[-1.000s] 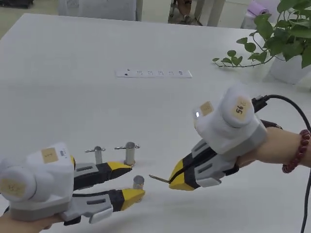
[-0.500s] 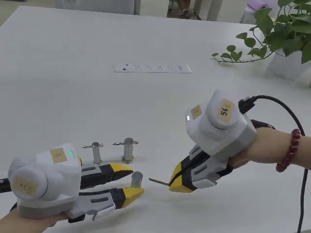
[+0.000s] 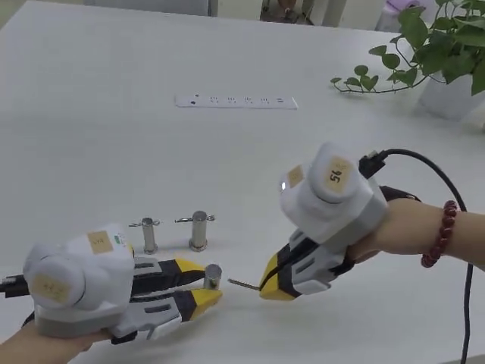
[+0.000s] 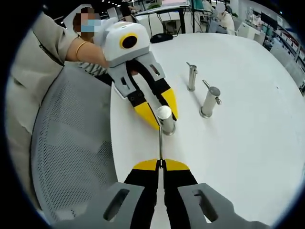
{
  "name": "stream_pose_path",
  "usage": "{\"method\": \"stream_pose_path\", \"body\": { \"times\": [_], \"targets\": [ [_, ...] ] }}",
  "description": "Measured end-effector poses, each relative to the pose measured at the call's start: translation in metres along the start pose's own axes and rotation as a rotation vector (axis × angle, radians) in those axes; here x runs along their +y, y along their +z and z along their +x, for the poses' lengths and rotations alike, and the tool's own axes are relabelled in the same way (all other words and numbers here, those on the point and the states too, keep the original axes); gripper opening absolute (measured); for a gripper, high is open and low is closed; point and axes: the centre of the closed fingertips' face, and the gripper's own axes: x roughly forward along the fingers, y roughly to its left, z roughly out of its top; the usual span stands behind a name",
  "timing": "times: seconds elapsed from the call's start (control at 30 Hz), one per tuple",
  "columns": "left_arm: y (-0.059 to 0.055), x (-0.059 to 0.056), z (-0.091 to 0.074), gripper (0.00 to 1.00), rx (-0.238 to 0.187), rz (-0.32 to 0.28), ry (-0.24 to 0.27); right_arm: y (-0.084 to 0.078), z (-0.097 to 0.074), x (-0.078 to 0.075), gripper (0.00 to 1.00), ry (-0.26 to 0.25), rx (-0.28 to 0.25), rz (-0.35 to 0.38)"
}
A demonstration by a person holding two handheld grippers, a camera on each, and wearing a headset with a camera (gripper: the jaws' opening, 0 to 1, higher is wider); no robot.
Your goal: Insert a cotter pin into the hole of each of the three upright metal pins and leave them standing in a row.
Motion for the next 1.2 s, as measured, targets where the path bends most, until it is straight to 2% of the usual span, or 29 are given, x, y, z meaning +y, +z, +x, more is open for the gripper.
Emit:
{"method": "stream_pose_path", "body": {
  "times": [0.63, 1.2],
  "targets": [
    [0.0011, -0.0025, -0.0002, 0.12, -0.008, -0.012, 0.037, 0.0067, 0.0012, -0.0021, 0.03, 0.001, -0.003, -0.004],
    [0.0014, -0.0006, 0.0020, 0.12, -0.009, -0.031, 0.087, 0.0094, 0.0007, -0.0067, 0.03, -0.008, 0.032, -0.015]
  ]
}}
